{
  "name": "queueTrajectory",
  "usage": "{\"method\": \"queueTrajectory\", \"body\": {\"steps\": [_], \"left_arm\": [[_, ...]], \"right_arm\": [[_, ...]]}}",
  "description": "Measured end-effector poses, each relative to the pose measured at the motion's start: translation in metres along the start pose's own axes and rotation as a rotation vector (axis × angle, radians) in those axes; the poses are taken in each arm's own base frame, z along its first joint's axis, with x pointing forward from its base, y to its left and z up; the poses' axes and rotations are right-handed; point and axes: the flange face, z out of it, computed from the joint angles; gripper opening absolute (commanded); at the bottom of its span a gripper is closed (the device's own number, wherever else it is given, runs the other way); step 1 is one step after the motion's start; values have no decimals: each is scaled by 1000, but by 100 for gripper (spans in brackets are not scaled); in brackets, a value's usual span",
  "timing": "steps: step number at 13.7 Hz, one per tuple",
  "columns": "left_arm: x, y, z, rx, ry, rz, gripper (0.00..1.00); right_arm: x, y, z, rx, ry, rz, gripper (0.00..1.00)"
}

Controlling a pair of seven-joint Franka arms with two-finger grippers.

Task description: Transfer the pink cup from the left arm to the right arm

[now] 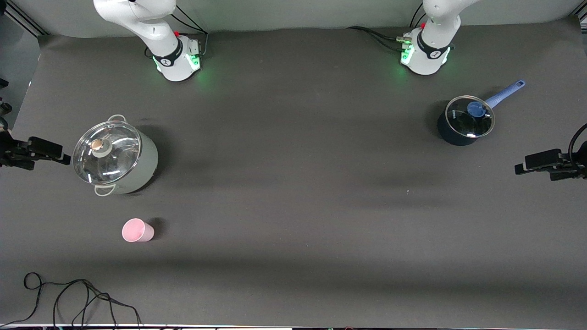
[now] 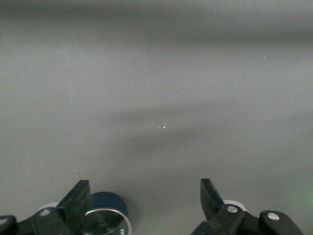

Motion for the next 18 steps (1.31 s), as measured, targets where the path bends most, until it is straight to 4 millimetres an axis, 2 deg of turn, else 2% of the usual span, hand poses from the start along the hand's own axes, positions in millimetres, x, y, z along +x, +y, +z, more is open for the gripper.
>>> {"method": "queueTrajectory", "body": {"steps": [2, 4, 6, 8, 10, 14, 16, 18], "left_arm": [[0, 17, 0, -14, 1, -28, 100], [-2, 53, -3, -29, 6, -66, 100], [-4, 97, -7, -35, 18, -85, 100], [-5, 125, -5, -32, 25, -82, 100], [-6, 131, -3, -20, 26, -76, 100], [-6, 142, -1, 10, 41, -83, 100], [-4, 159, -7, -79, 71, -181, 100], [-4, 182, -14, -202, 80, -293, 100]], "right_arm": [[-1, -2, 1, 0, -11, -4, 100], [-1, 0, 1, -17, -12, -2, 100], [0, 10, 2, -44, 3, 11, 100], [-3, 20, 6, -51, 20, 31, 100], [-8, 17, 9, -69, 29, 51, 100], [-13, -16, 2, -120, 47, 55, 100], [-14, -14, -5, -118, 73, 60, 100], [-18, -3, -11, -113, 92, 75, 100]]}}
